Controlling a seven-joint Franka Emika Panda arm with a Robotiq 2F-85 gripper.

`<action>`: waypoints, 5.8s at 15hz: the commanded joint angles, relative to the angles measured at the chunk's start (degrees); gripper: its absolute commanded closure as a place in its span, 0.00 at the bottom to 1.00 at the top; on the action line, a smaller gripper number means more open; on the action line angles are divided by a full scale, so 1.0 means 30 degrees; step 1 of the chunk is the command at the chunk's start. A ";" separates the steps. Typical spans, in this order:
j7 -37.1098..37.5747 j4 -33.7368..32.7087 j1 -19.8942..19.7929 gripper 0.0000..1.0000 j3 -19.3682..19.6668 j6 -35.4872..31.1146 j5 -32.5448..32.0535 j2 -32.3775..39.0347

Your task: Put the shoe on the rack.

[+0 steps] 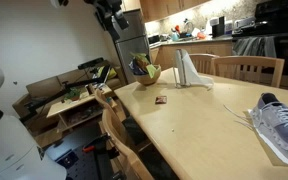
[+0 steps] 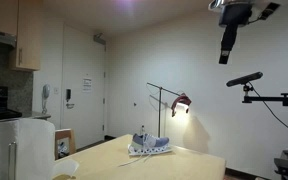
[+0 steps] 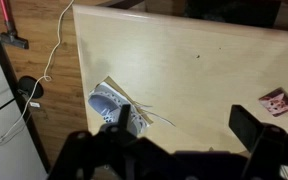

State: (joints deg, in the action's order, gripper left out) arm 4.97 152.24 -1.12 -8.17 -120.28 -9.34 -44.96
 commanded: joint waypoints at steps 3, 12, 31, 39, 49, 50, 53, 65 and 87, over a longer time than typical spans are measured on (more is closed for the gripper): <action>0.0143 -0.0057 0.0233 0.00 0.0191 0.0089 -0.0170 0.0033; -0.0421 -0.1323 0.0017 0.00 0.0944 -0.0657 -0.0199 0.0803; -0.2235 -1.1909 -0.1122 0.00 0.5866 0.0807 0.7297 1.3338; -0.3097 -1.1302 -0.1468 0.00 0.5605 0.0424 0.8356 1.3575; 0.5346 -1.6298 -0.1942 0.00 0.5697 -0.2190 0.7574 1.9088; 0.5210 -1.7094 -0.2161 0.00 0.5725 -0.1940 0.8015 1.9724; 0.5431 -1.9899 -0.2994 0.00 0.5780 -0.0207 0.9250 2.1762; 0.9684 -3.0131 -0.4271 0.00 0.6028 0.4066 0.8970 2.9119; 1.1274 -3.4918 -0.2067 0.00 0.6772 0.2448 0.3643 3.5268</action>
State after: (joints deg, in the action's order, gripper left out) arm 36.78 58.35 -6.23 12.30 -116.65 1.57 53.82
